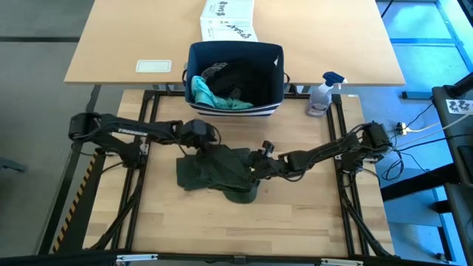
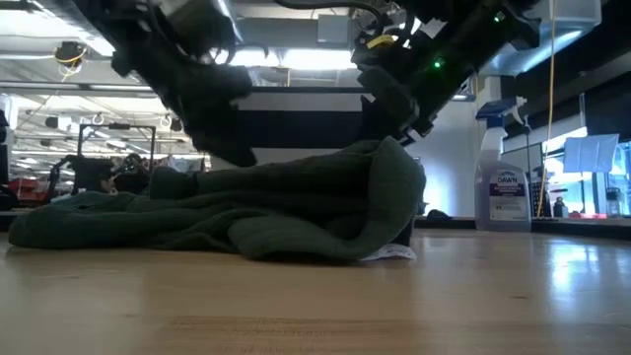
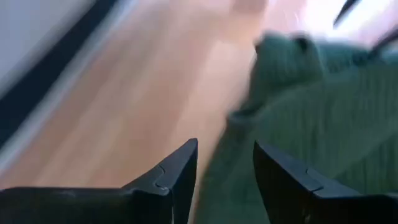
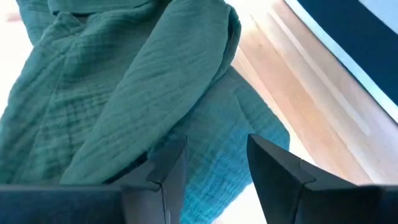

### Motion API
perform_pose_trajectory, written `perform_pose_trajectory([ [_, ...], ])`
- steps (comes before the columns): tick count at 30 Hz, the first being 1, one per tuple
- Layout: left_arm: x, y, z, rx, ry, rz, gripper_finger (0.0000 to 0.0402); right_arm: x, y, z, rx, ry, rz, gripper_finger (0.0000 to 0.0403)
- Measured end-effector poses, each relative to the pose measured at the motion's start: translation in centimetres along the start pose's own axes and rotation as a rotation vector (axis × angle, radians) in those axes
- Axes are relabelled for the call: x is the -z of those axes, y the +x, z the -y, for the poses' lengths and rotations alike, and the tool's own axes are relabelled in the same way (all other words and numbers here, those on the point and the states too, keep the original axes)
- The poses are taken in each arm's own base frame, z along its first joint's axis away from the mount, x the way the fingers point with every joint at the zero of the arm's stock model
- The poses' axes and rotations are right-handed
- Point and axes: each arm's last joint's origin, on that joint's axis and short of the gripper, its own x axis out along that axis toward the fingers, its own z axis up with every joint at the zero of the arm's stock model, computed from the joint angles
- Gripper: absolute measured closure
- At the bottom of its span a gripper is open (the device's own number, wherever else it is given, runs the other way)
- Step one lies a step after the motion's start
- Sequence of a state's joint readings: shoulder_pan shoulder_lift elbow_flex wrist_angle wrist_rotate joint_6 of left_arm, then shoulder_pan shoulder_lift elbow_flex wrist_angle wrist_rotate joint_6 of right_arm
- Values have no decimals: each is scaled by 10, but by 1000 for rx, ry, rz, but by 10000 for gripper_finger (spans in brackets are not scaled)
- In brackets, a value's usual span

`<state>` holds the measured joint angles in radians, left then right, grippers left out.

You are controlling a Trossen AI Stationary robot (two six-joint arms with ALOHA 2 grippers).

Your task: Fold Laundry from Bin

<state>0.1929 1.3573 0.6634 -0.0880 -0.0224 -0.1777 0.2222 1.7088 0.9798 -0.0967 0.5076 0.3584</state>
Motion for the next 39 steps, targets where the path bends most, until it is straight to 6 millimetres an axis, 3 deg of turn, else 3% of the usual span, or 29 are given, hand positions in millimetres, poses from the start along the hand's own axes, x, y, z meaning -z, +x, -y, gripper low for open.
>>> perform_pose_trajectory([
  [4, 2, 7, 3, 151, 29, -27, 249, 0, 0, 0, 8, -1, 2, 238],
  [10, 4, 14, -2, -15, 86, -30, 249, -2, 0, 0, 23, 11, 29, 238],
  [15, 6, 16, 1, 88, 133, -52, 256, -3, 0, 0, 19, 17, 39, 238],
  [18, 6, 15, 4, 138, 141, -52, 285, -3, 1, 0, 20, 17, 39, 238],
  [22, 6, 13, 4, 161, 159, -51, 354, -2, 2, 0, 22, 16, 35, 238],
  [25, -1, -3, 15, 222, 176, -19, 392, 0, 3, 0, 29, 6, 17, 238],
  [30, -6, -45, 39, 280, 228, -29, 397, 2, 5, 0, 33, -1, 4, 238],
  [35, 9, -77, 56, 355, 253, -99, 397, 1, 7, 2, 33, 12, 6, 238],
  [39, 31, -85, 65, 346, 330, -227, 397, 1, 13, 8, 33, 35, -13, 238],
])
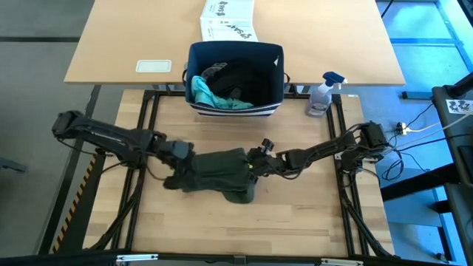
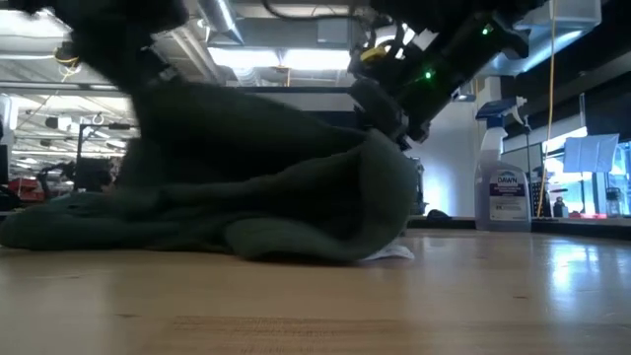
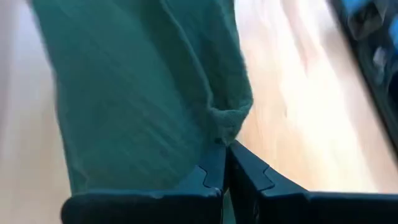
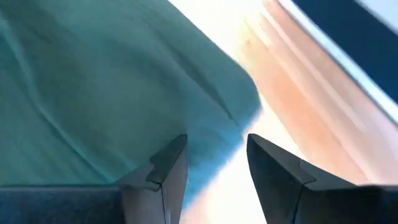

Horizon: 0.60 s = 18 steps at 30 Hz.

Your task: Fold Laundry from Bin

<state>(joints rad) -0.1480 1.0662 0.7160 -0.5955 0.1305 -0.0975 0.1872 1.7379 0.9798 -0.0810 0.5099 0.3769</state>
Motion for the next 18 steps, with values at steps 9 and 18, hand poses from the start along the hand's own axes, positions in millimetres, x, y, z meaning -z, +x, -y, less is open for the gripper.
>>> perform_pose_trajectory([
  [9, 34, 18, 0, -189, 85, -160, 396, 2, 6, 4, -5, 24, -34, 238],
  [18, 33, 17, -1, -231, 115, -175, 365, 3, 6, 4, -5, 33, -40, 238],
])
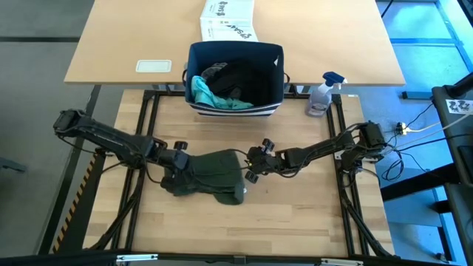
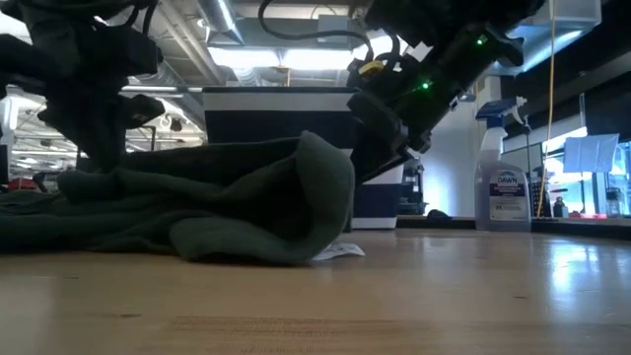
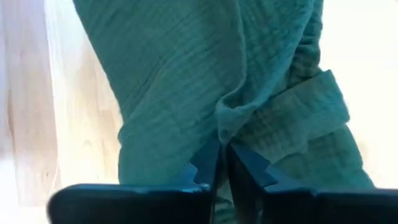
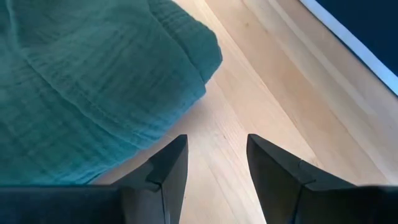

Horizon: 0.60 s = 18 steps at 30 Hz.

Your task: Fold Laundry from Bin

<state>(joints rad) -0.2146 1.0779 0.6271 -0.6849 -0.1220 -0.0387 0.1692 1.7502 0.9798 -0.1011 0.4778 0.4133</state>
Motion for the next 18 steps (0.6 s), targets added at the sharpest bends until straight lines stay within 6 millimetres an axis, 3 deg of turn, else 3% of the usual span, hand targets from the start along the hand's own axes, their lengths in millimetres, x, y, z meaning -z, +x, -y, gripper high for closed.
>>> perform_pose_trajectory([
  [6, -17, -29, -3, -16, 22, 3, 322, -5, -5, 0, -12, 6, 25, 238],
  [12, -40, -63, -8, -41, -82, 79, 316, -22, -13, -4, -99, 31, 156, 238],
  [15, -51, -61, -5, -17, -138, 209, 316, -33, -11, -12, -215, 35, 266, 238],
  [18, -53, -41, 3, 50, -131, 311, 315, -35, 0, -23, -326, 19, 355, 238],
])
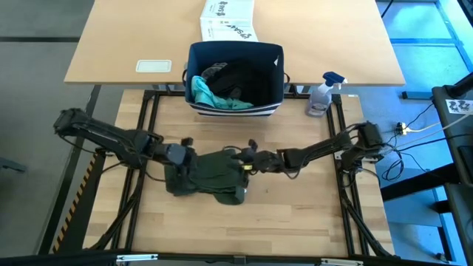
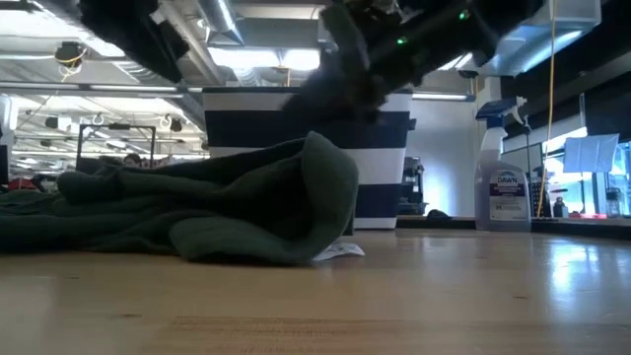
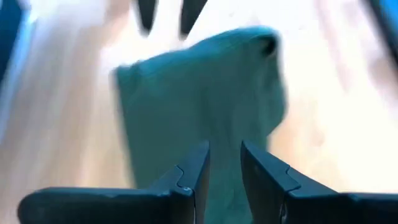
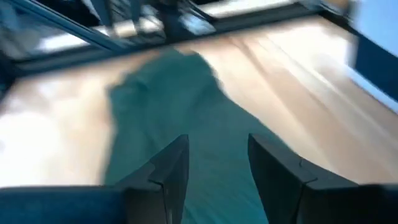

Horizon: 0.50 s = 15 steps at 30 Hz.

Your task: Fold Laundry from Bin

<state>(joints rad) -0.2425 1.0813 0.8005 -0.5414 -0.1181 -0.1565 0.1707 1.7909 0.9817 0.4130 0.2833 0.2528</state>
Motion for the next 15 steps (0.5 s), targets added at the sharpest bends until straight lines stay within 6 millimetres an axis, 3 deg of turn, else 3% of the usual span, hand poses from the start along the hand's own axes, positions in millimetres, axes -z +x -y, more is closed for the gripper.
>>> perform_pose_trajectory([
  [4, 28, 34, 5, 41, -42, -10, 315, 19, 22, -4, -94, -7, 55, 238],
  [8, 66, 57, 2, -8, -138, -153, 315, 56, 41, 0, -77, -36, -69, 238],
  [11, 88, 66, -2, -72, -245, -222, 315, 78, 47, 4, -52, -61, -168, 238],
  [15, 101, 71, -4, -107, -307, -252, 315, 82, 48, 4, -34, -66, -191, 238],
])
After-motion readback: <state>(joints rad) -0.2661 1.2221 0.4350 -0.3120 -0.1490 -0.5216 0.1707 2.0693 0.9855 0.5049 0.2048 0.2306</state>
